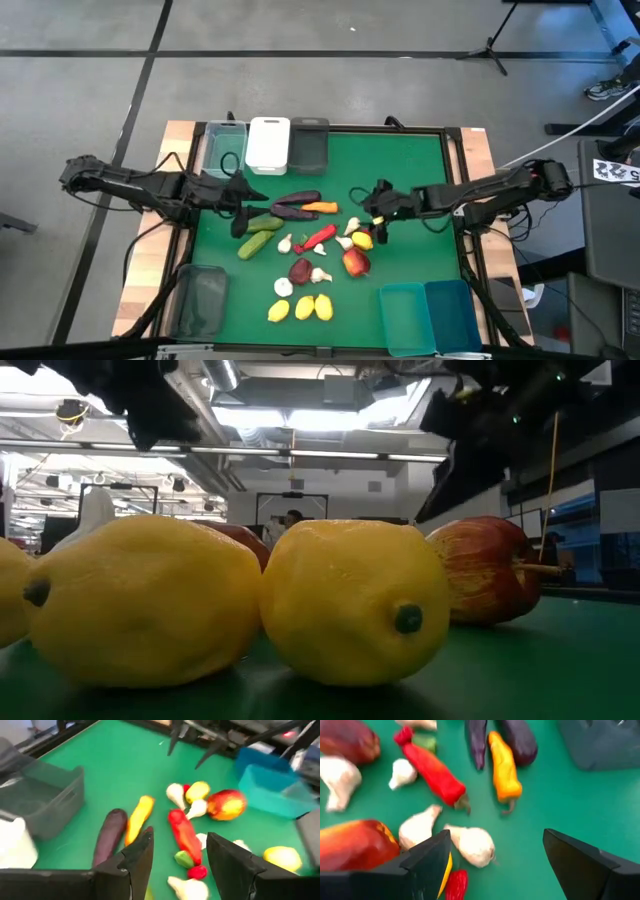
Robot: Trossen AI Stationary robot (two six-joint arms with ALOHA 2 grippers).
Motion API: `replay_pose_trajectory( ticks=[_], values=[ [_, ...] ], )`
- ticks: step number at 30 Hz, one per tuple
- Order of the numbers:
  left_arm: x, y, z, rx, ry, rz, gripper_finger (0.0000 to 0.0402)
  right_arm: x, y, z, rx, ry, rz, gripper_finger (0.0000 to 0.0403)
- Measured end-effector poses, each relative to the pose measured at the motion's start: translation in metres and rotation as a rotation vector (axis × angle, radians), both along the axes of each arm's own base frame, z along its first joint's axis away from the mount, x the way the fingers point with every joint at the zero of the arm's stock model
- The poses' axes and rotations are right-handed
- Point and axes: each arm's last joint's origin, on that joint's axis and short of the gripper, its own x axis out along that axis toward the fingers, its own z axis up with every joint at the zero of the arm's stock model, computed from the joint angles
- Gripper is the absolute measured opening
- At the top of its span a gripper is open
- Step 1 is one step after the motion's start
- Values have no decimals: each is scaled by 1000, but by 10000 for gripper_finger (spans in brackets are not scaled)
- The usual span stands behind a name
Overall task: Sort produce into baskets
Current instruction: Put the green cucumber into the transparent bin
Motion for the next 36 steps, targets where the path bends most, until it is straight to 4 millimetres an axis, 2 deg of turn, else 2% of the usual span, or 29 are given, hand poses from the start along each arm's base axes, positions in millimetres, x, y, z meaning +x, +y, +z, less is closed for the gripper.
replay_pose_trajectory(
  ticks=[6,10,15,19,24,36],
  values=[
    [22,0,-32,-2,187,133,178,7,5,-17,-39,48,-34,317],
    [33,-11,-51,33,329,59,181,9,5,-17,-33,28,-40,317],
    [38,-22,-47,126,508,-53,217,10,4,-16,-44,19,-42,317],
    [38,-22,-39,118,554,-32,265,10,4,-16,-44,19,-42,317],
    [25,-19,-47,114,682,3,306,9,4,-17,-43,26,-39,317],
    [23,-9,-50,102,746,-30,305,10,4,-17,-40,24,-42,317]
  ],
)
